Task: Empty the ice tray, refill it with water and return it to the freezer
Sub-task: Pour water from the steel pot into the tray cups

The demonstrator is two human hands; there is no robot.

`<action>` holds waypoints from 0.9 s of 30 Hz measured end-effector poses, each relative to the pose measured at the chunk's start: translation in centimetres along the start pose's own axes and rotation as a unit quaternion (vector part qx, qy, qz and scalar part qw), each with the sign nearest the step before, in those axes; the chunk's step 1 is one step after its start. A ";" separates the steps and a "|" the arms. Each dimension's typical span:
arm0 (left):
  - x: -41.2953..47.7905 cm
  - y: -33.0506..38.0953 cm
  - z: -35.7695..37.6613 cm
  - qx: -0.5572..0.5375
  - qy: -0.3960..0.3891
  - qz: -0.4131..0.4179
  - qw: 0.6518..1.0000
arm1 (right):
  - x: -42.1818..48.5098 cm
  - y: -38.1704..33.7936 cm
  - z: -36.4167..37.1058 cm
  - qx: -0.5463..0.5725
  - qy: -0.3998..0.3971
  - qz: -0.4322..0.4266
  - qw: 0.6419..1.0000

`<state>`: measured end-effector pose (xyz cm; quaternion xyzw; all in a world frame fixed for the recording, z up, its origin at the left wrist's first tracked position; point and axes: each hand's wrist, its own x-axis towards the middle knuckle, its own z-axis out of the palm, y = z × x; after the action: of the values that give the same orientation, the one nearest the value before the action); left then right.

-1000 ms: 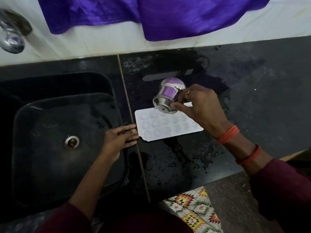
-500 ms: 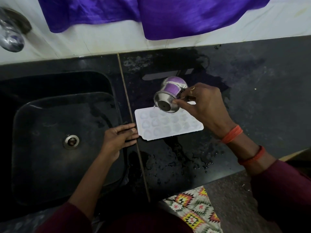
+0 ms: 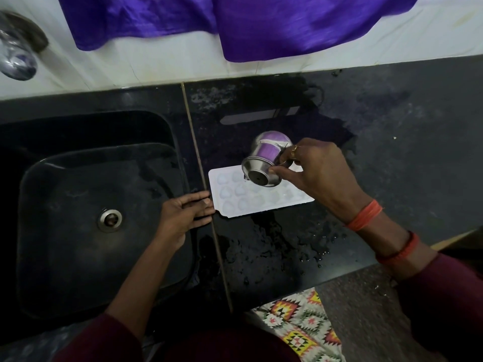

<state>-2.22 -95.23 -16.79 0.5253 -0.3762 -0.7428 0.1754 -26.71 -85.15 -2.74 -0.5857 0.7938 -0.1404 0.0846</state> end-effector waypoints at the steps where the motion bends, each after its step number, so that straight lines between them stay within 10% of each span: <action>1: 0.0 0.0 0.0 0.000 0.000 0.000 1.000 | 0.0 0.0 0.1 -0.005 -0.003 -0.001 1.000; 27: -0.1 -0.4 0.0 -0.005 0.005 0.000 1.000 | -0.8 0.1 0.4 0.026 0.016 0.005 1.000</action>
<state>-2.10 -94.92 -17.04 0.5280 -0.3720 -0.7419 0.1798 -26.45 -84.45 -3.12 -0.5772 0.7940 -0.1696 0.0879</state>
